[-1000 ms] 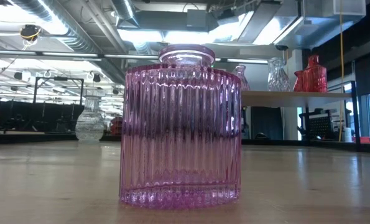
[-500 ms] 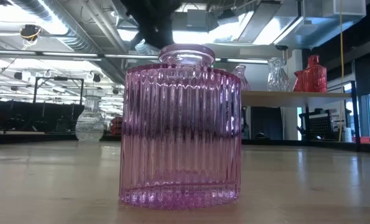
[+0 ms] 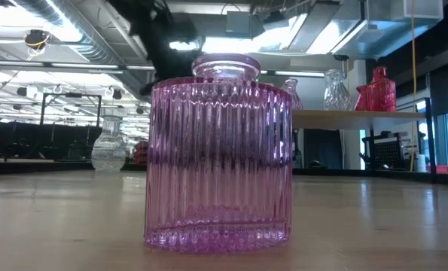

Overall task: Sort vases onto shelf
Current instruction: Put the top green vase on the shelf aligned with the other green vase

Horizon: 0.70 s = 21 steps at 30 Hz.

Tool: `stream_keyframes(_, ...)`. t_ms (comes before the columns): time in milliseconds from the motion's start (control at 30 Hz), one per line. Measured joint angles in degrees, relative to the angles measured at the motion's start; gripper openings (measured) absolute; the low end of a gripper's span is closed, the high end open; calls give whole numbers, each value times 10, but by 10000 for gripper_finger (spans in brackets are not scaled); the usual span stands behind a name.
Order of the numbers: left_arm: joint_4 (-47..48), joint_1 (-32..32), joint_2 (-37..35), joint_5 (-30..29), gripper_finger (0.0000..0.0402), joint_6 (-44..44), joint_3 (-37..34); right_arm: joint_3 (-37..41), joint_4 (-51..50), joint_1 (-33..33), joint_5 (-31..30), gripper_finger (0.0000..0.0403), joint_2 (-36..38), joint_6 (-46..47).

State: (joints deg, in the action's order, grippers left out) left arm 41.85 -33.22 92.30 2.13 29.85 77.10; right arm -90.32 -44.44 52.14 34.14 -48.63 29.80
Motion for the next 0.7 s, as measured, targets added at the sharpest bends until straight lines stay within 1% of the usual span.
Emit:
stream_keyframes(133,30,-4,32,34,199,-7,0,0,20,0,0,223,0,19)
stream_keyframes(300,53,-4,41,32,198,-26,0,0,20,0,0,223,2,28)
stream_keyframes(400,59,-3,41,28,187,-36,0,0,20,0,-3,223,2,29)
stream_keyframes(533,52,0,49,33,143,-46,0,0,20,0,-18,223,1,30)
stream_keyframes(700,50,0,49,46,52,-64,0,0,20,0,-26,223,1,32)
